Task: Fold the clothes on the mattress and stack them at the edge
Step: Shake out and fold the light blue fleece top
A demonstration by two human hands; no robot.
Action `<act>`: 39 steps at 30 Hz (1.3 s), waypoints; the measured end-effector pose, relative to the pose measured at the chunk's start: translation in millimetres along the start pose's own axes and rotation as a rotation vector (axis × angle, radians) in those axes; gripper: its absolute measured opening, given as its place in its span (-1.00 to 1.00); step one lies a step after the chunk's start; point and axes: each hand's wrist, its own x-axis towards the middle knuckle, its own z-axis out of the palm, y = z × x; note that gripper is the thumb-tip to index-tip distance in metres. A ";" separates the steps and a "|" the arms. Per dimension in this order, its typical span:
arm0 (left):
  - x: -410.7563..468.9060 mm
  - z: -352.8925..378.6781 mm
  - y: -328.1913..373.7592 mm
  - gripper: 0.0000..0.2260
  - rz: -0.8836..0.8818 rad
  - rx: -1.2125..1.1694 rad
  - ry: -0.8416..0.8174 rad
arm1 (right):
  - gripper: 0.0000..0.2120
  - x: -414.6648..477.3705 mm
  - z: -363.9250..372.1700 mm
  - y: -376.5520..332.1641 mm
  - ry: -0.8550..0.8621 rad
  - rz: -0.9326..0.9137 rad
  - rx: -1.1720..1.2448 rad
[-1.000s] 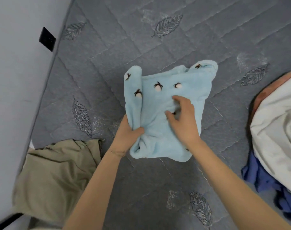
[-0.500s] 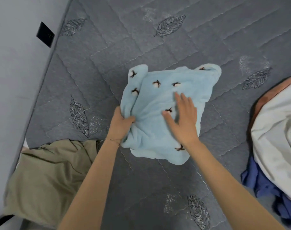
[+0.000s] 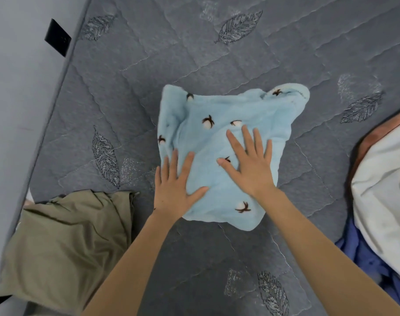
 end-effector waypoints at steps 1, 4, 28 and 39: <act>-3.0 6.3 -6.1 -0.22 -0.032 -0.034 -0.032 | -0.35 5.2 -1.4 -1.5 0.030 -0.040 0.024; -8.9 10.4 -9.1 -0.21 -0.065 -0.117 0.002 | -0.38 32.9 -14.0 -3.7 0.201 -0.112 0.063; -40.9 -5.0 25.1 -0.51 -0.606 -1.858 0.195 | -0.59 -27.9 -63.4 37.4 -0.265 0.536 0.615; -30.6 -8.7 -18.6 -0.22 -0.629 -1.360 0.044 | -0.25 -88.6 -26.1 62.6 0.021 0.354 0.116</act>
